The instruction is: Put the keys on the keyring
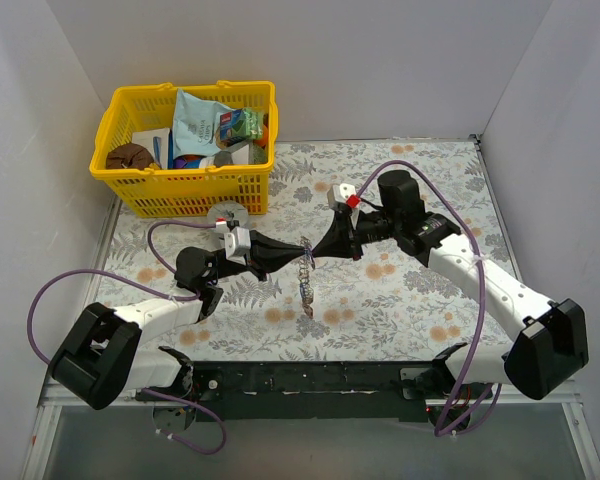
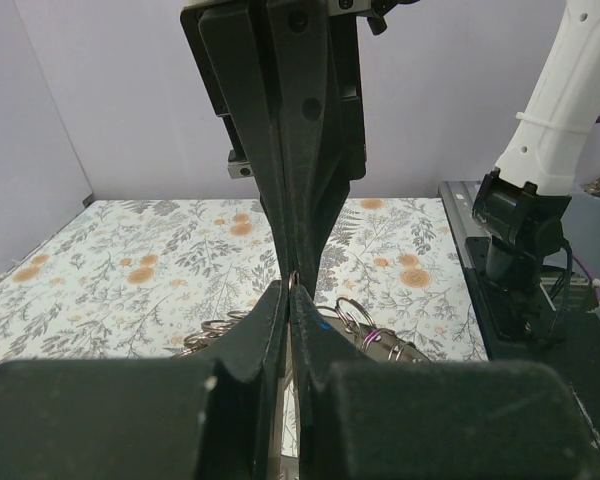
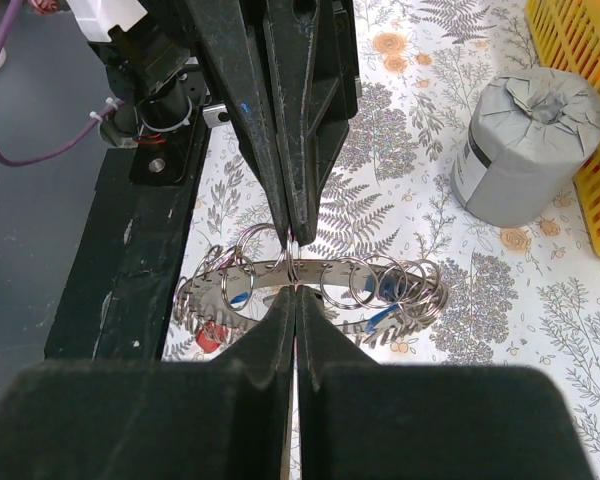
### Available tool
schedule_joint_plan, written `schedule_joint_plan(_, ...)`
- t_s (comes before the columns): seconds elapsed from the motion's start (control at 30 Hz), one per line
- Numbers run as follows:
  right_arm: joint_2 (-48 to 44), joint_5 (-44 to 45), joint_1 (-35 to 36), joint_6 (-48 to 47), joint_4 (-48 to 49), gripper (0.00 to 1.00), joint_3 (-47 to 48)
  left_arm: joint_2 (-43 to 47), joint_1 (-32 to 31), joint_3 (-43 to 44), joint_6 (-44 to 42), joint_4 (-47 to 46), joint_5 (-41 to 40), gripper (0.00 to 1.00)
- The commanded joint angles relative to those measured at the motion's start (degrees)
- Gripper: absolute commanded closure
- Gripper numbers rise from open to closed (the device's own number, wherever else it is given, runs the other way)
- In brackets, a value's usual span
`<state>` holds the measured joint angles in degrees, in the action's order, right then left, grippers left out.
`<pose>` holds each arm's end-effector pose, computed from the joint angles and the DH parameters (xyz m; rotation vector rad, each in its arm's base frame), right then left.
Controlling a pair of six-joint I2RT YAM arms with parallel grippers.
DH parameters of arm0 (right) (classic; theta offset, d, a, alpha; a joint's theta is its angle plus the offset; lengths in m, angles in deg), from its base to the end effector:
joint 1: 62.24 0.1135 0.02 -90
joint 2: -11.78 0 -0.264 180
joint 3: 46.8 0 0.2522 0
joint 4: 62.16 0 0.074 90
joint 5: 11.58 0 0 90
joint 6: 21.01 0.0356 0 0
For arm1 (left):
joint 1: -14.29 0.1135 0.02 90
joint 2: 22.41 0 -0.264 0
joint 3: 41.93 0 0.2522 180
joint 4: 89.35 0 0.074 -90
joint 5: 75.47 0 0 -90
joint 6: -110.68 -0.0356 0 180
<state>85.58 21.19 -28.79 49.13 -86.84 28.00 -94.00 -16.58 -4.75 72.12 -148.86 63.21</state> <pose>0.2204 0.1815 0.3340 -1.4071 1.3459 1.1354 0.1863 -0.1425 0.2628 0.6351 1.3530 -1.6753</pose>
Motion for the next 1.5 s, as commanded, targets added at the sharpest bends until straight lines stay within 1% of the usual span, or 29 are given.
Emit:
schedule_joint_plan(0.0, 0.64, -1.13, 0.3, -1.59, -0.77, 0.99, 0.14, 1.54, 0.02, 1.63, 0.68, -2.92, -0.35, 1.0)
schedule_joint_plan(0.77, 3.37, -0.95, 0.39, -3.78, -2.44, 0.99, -0.3, 0.93, 0.02, 1.89, 3.4, -6.0, 0.8, 1.0)
schedule_joint_plan(1.2, 5.21, 0.54, 1.35, -5.01, -3.32, 0.99, -0.13, 0.93, 0.02, 1.63, 4.63, -7.76, 1.85, 1.0)
schedule_joint_plan(1.47, 5.56, 1.95, 2.05, -5.02, -2.27, 0.99, -0.83, 0.93, 0.11, 1.54, 6.04, -9.25, 2.47, 1.0)
